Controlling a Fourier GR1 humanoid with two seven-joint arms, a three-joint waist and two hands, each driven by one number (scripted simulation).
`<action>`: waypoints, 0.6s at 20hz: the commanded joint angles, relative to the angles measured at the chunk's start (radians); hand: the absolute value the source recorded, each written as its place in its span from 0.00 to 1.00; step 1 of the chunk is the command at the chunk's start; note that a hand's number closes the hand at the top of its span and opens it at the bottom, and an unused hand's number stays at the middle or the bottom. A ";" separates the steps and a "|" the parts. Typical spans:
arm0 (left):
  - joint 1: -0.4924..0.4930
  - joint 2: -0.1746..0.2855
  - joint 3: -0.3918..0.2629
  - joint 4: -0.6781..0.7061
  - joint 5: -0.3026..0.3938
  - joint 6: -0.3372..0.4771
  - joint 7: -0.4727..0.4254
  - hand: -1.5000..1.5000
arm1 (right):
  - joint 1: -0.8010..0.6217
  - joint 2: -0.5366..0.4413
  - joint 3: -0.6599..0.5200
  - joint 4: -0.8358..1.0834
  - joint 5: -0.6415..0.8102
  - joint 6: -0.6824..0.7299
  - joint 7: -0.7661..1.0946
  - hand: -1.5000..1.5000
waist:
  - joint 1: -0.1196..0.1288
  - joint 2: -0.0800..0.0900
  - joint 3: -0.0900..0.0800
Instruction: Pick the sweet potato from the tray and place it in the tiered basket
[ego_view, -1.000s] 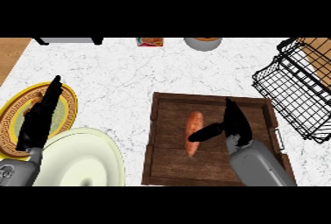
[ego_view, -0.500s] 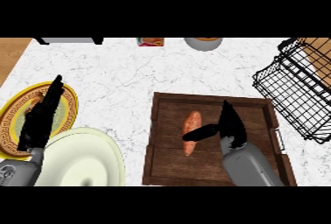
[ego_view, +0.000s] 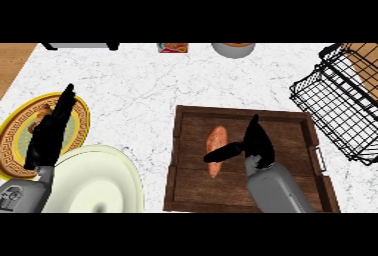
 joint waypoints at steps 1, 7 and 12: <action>-0.042 -0.002 0.011 0.033 -0.010 -0.008 0.015 0.50 | -0.008 0.016 0.023 0.037 -0.038 -0.013 0.217 0.00 | 0.002 0.010 0.005; -0.030 -0.037 -0.004 0.035 -0.021 -0.005 0.000 0.50 | -0.054 -0.008 0.071 0.071 -0.055 0.168 0.123 1.00 | 0.004 0.010 0.005; 0.026 -0.043 -0.004 0.011 -0.037 -0.005 -0.028 0.50 | -0.088 0.015 0.024 0.059 -0.075 0.078 0.159 1.00 | 0.010 0.008 0.005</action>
